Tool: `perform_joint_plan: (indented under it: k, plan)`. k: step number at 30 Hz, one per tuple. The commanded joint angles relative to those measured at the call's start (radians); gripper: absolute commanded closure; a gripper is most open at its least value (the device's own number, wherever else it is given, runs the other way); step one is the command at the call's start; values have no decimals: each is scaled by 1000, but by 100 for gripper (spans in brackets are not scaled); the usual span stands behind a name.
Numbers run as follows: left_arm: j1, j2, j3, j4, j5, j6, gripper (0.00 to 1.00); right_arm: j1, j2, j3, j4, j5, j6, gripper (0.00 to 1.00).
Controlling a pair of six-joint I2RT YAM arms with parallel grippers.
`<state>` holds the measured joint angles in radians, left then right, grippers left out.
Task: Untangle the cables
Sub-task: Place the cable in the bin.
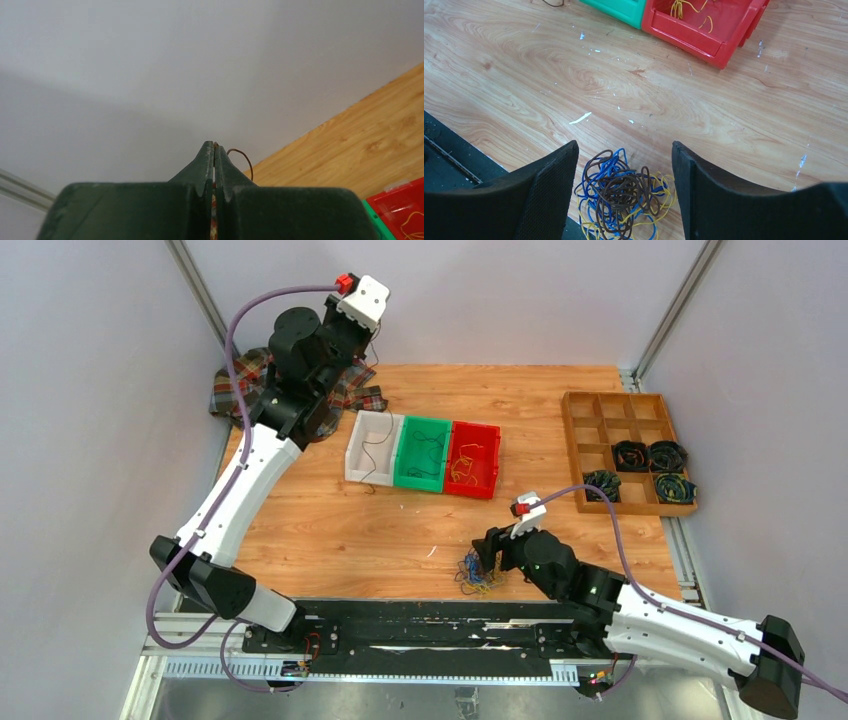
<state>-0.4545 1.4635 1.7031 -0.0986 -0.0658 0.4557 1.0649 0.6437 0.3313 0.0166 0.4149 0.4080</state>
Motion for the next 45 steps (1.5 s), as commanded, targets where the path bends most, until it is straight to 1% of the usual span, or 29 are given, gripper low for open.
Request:
perform_joint_plan:
  k: [1,3,12,20,25,27,30,33,35,39,42,45]
  plan:
    - [11,5,37,98,0,37,99,4,-23,-17,-11,24,22,32]
    - [13,16,71,99,4,38,100,4,-26,-18,-15,58,23,32]
    - [14,4,175,81,47,43,99,4,-24,-21,-19,71,23,32]
    - [14,-14,248,61,103,-23,99,4,-10,-21,-14,79,25,32]
    - [14,-15,304,98,106,-73,99,3,-9,-21,-12,82,26,32]
    - [14,-8,353,107,104,-95,99,4,-9,-19,-14,85,25,32]
    - [14,19,468,107,101,-126,99,4,-15,-20,-15,89,23,32]
    - [14,56,607,87,102,-128,99,4,-14,-18,-12,92,19,32]
    - [14,75,651,78,104,-114,100,4,-9,-17,-12,91,17,32]
    - [14,58,605,85,112,-81,99,4,-3,-8,-12,83,12,32]
    - [14,18,489,105,111,-55,100,4,-8,8,-34,72,15,32]
    - [14,-14,375,120,98,-32,100,4,-27,36,-91,45,31,32]
